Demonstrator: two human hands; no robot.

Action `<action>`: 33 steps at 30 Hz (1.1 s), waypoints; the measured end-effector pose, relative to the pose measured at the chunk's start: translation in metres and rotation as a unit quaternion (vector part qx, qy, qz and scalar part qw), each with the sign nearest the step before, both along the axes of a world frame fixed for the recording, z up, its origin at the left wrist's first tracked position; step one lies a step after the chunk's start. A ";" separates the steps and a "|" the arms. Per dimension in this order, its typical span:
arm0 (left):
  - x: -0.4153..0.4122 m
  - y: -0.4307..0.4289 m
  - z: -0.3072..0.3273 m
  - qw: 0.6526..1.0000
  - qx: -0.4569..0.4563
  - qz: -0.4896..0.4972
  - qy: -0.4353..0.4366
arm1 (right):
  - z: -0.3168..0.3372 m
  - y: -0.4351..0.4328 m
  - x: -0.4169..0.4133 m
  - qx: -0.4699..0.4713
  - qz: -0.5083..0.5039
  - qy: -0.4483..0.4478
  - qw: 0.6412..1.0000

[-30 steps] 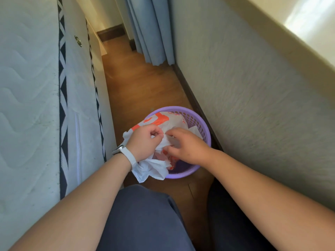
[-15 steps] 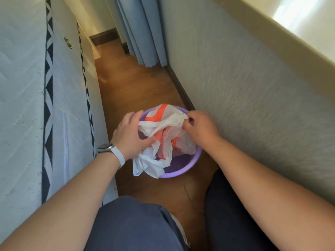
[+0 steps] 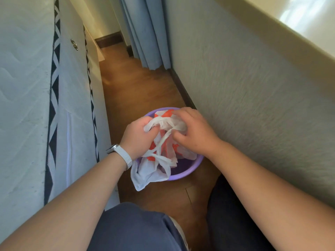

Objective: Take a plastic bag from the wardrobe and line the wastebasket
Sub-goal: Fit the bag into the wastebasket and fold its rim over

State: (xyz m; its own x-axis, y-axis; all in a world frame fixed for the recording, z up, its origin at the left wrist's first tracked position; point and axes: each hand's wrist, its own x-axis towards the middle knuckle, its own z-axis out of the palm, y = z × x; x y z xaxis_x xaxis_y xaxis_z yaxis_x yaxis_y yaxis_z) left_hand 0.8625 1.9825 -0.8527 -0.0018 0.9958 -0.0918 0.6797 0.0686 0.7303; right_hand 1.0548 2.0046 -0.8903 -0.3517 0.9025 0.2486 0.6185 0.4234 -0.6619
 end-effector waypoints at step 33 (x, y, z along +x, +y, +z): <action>-0.034 0.013 -0.046 0.988 -0.046 0.122 0.089 | -0.010 0.040 0.032 -0.097 -0.271 0.135 0.948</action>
State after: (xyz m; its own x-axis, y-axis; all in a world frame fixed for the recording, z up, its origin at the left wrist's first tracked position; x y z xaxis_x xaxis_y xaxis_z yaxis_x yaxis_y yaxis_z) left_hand 0.8285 1.9959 -0.8983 -0.2644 0.9514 -0.1578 0.7516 0.3058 0.5844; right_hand 1.0867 2.0443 -0.9005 0.2304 0.9702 0.0750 0.5074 -0.0540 -0.8600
